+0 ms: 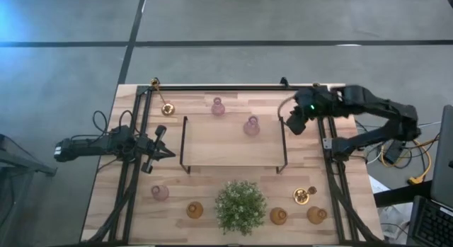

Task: Pick & Place candle stick holders
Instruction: Put the top right gold candle holder on the shelf

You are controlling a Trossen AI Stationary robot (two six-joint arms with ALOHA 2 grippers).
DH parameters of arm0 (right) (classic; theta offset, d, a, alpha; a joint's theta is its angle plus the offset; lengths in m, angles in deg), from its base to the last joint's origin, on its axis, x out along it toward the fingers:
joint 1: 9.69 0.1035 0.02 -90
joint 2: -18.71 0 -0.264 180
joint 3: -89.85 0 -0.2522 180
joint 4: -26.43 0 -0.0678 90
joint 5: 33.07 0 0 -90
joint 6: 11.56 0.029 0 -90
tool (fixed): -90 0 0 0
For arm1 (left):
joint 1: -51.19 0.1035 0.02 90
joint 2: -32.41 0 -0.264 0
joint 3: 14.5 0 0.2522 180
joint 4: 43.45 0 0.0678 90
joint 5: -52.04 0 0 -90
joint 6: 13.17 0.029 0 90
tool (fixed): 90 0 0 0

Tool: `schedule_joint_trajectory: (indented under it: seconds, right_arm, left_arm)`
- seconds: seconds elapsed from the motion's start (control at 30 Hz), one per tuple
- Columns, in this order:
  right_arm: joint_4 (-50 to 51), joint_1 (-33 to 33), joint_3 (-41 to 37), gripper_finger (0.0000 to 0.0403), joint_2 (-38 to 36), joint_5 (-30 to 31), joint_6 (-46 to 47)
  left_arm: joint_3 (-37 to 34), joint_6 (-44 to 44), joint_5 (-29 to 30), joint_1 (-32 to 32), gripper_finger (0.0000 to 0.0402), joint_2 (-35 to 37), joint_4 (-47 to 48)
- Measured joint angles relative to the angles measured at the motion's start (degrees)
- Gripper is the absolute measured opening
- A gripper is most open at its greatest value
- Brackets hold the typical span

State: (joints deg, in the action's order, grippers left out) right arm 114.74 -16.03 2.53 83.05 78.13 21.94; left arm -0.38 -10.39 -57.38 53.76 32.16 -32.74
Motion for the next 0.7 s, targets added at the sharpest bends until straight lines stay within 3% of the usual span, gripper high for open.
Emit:
schedule_joint_trajectory:
  seconds: [0.2, 0.37, 0.7]
  right_arm:
    - [-6.34, 2.40, -15.68, 0.0096, -8.09, 4.02, 11.17]
    - [-8.74, 2.36, -25.78, 0.0090, -11.61, 12.13, 21.01]
    - [-9.15, 2.34, -34.75, 0.0100, -12.86, 25.38, 35.36]
  left_arm:
    - [-0.02, -0.01, 0.00, 0.02, 0.0012, 0.00, 0.00]
    - [-0.02, -0.01, 0.00, 0.00, 0.0012, 0.00, 0.00]
    - [0.00, 0.01, 0.00, 0.02, 0.0012, 0.00, 0.00]
